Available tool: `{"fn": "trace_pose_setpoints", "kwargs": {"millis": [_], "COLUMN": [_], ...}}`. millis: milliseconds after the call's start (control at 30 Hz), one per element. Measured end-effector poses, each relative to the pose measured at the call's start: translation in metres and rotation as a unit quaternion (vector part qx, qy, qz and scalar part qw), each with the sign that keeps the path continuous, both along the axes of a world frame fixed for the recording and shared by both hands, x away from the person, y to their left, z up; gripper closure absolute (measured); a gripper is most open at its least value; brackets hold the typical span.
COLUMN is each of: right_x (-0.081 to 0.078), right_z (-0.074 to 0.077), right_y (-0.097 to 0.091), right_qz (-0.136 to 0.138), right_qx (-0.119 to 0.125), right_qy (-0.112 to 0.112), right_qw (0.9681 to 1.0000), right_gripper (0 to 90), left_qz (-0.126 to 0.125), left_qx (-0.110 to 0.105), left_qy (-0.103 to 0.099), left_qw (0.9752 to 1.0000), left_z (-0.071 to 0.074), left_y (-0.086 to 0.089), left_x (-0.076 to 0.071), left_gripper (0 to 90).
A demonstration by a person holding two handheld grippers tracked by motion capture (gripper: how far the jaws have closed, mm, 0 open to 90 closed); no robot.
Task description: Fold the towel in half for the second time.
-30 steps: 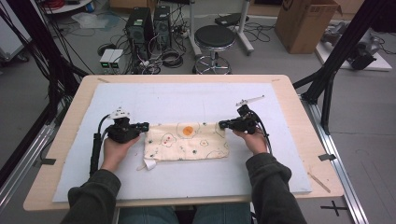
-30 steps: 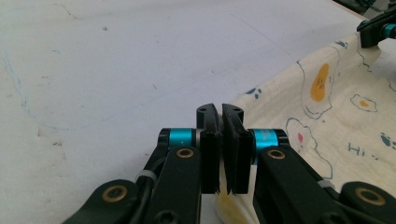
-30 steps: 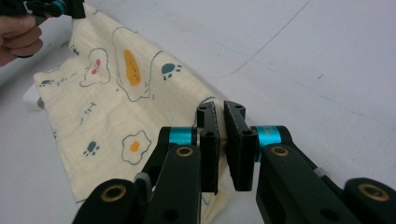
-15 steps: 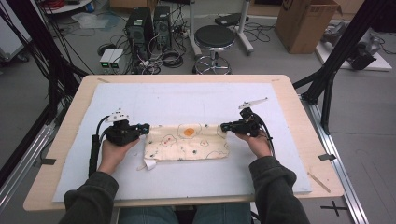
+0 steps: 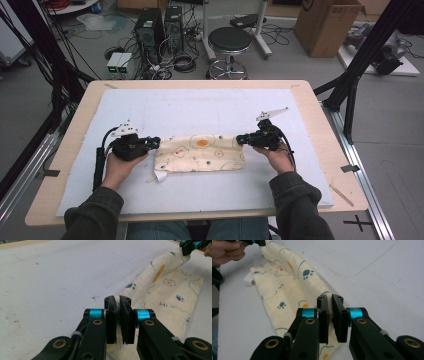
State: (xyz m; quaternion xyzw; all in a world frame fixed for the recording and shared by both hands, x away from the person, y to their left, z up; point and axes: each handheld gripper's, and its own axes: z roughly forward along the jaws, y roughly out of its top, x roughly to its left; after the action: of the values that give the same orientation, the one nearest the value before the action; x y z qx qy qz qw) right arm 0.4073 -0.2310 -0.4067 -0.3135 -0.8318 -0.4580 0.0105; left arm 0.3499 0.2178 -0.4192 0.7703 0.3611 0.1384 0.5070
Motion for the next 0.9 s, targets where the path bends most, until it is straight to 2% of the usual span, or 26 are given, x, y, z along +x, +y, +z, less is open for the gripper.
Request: {"fn": "trace_pose_setpoints", "kwargs": {"millis": [133,367,467,733,800,900], "right_x": [-0.002,-0.009,-0.012,-0.022,-0.024,-0.028], "right_z": [0.0,-0.004,-0.005,-0.008,-0.009,-0.011], "right_y": [0.001,0.002,0.001,-0.001,-0.002,-0.002], "right_qz": [0.007,0.016,0.017,0.024,0.026,0.028], "right_qx": [-0.006,-0.011,-0.013,-0.017,-0.017,-0.016], "right_qy": [0.005,0.003,0.004,-0.001,-0.003,-0.004], "right_qw": [0.9999,0.9998,0.9998,0.9996,0.9995,0.9995], "right_gripper": [84.0,84.1,84.0,83.5,83.5,83.4], "left_qz": [-0.004,-0.014,-0.023,-0.041,-0.04,-0.04], "left_qx": [0.006,0.016,0.032,0.057,0.05,0.054], "left_qy": [0.006,0.005,0.004,0.004,-0.001,0.007], "left_qw": [1.0,0.9998,0.9992,0.9975,0.9979,0.9977], "left_z": [-0.004,-0.002,-0.001,-0.001,-0.003,-0.008], "left_y": [0.002,0.0,-0.002,-0.003,-0.003,0.001], "left_x": [-0.004,-0.012,-0.014,-0.023,-0.027,-0.031], "left_gripper": [83.6,82.6,82.6,80.8,80.9,81.4]}}
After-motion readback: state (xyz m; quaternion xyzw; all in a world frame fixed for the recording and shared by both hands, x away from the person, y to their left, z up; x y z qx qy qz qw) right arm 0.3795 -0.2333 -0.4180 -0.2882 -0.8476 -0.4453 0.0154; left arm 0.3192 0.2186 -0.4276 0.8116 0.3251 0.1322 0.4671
